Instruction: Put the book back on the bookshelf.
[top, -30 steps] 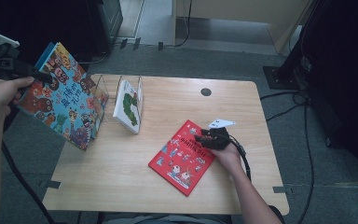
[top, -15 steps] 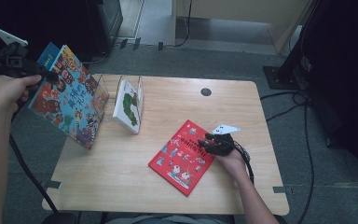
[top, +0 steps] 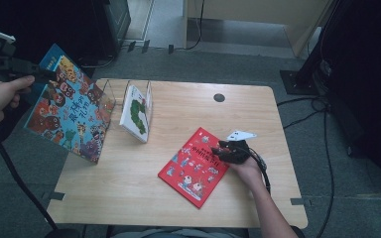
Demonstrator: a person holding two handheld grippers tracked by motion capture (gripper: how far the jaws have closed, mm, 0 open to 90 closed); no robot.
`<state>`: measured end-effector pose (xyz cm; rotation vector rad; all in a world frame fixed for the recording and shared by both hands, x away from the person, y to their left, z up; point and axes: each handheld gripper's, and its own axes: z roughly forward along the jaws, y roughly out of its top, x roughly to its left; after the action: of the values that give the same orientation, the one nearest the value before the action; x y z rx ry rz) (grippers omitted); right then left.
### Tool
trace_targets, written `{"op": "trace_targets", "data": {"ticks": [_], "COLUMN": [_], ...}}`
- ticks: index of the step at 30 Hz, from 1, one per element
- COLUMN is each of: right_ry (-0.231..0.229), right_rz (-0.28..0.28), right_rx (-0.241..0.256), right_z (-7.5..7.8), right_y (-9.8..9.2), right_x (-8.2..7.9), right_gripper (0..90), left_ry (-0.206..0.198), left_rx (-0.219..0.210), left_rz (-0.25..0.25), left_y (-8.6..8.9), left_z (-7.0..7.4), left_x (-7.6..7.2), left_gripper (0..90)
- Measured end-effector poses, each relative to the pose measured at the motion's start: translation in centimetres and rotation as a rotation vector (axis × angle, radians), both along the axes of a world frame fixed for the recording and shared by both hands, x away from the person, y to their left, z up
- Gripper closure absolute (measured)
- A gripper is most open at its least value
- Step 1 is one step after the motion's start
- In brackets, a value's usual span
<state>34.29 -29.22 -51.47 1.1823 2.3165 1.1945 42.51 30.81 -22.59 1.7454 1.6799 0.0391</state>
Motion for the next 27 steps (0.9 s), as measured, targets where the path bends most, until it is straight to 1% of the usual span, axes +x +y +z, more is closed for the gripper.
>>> {"op": "trace_targets", "data": {"ticks": [1, 2, 4, 6, 8, 9, 10, 11, 13, 15, 18, 21, 22, 23, 24, 27], "right_ry": [0.002, 0.006, 0.012, 0.018, 0.021, 0.022, 0.018, 0.019, 0.017, 0.008, 0.0, 0.006, 0.007, 0.007, 0.006, -0.001], "right_rz": [0.0, -0.002, -0.005, -0.009, -0.017, -0.017, -0.019, -0.023, -0.024, -0.022, -0.021, -0.02, -0.017, -0.013, -0.007, 0.002], "right_rx": [0.0, 0.001, 0.0, 0.0, 0.002, 0.006, 0.007, 0.014, 0.018, 0.018, 0.024, 0.034, 0.033, 0.033, 0.036, 0.037], "right_z": [0.0, 0.1, 0.1, 0.2, 0.3, 0.3, 0.4, 0.5, 0.7, 0.9, 1.0, 1.1, 1.1, 1.1, 1.2, 1.2], "right_y": [0.0, 0.0, -0.1, -0.2, -0.3, -0.4, -0.5, -0.5, -0.6, -0.7, -0.6, -0.4, -0.3, -0.2, -0.1, 0.3], "right_x": [0.1, 0.1, 0.2, 0.3, 0.5, 0.6, 0.7, 0.8, 0.9, 1.2, 1.4, 1.9, 2.0, 2.2, 2.3, 2.7], "right_gripper": [51.2, 51.2, 51.2, 51.2, 51.3, 51.3, 51.3, 51.4, 51.4, 51.4, 51.5, 51.5, 51.5, 51.5, 51.5, 51.5], "left_ry": [-0.013, -0.02, -0.019, -0.021, -0.024, -0.019, -0.013, -0.009, -0.005, 0.001, 0.005, 0.005, 0.01, 0.009, 0.01, 0.002], "left_rx": [-0.016, -0.015, 0.014, 0.034, 0.037, 0.031, 0.019, 0.019, 0.031, 0.028, 0.038, 0.031, 0.035, 0.051, 0.052, 0.042], "left_rz": [-0.007, -0.019, -0.038, -0.065, -0.087, -0.1, -0.116, -0.13, -0.144, -0.154, -0.181, -0.204, -0.21, -0.218, -0.231, -0.246], "left_y": [-0.3, -0.6, -1.4, -2.4, -3.2, -3.6, -4.1, -4.5, -5.3, -6.0, -7.2, -8.3, -8.6, -9.0, -9.4, -10.2], "left_z": [0.3, 0.4, 0.7, 0.8, 0.5, 0.3, -0.1, -0.4, -1.2, -2.1, -3.2, -4.4, -4.9, -5.4, -5.8, -6.8], "left_x": [-0.3, -0.4, -0.8, -1.2, -1.4, -1.5, -1.5, -1.6, -1.7, -1.9, -2.3, -2.8, -3.0, -3.2, -3.4, -3.8], "left_gripper": [57.5, 57.3, 56.6, 55.8, 54.9, 53.8, 52.2, 51.1, 50.6, 50.3, 49.6, 49.1, 48.9, 48.3, 48.1, 47.0]}}
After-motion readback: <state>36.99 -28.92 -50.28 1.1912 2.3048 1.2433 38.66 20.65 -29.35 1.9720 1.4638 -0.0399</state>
